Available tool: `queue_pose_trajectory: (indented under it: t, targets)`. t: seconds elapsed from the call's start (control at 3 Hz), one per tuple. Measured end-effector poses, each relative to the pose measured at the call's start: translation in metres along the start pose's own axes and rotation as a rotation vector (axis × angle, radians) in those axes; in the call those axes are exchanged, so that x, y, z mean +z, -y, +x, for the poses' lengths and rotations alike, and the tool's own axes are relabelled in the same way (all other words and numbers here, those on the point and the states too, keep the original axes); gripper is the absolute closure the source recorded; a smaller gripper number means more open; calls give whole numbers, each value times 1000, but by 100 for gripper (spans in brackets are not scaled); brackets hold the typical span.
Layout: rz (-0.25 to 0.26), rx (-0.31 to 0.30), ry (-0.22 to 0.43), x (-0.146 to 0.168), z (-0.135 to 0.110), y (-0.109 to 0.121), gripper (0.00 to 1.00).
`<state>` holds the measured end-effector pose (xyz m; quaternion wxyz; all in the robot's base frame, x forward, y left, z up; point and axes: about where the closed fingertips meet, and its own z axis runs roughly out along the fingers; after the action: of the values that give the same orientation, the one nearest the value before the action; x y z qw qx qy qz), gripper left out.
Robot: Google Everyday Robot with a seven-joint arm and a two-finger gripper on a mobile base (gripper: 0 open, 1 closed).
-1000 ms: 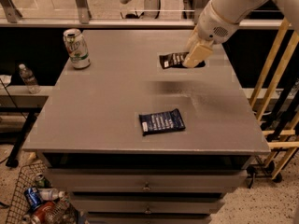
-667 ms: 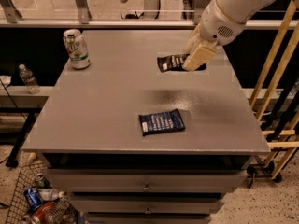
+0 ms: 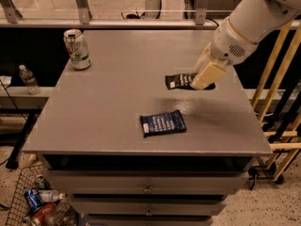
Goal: Move rxbar chocolate near rxbar blueberry
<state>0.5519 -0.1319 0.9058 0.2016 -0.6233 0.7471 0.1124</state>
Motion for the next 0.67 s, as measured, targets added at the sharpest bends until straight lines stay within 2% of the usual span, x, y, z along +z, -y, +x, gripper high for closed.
queue_pose_trajectory:
  t: [0.67]
  targets:
    - [-62,114,11,18,34,-26,100]
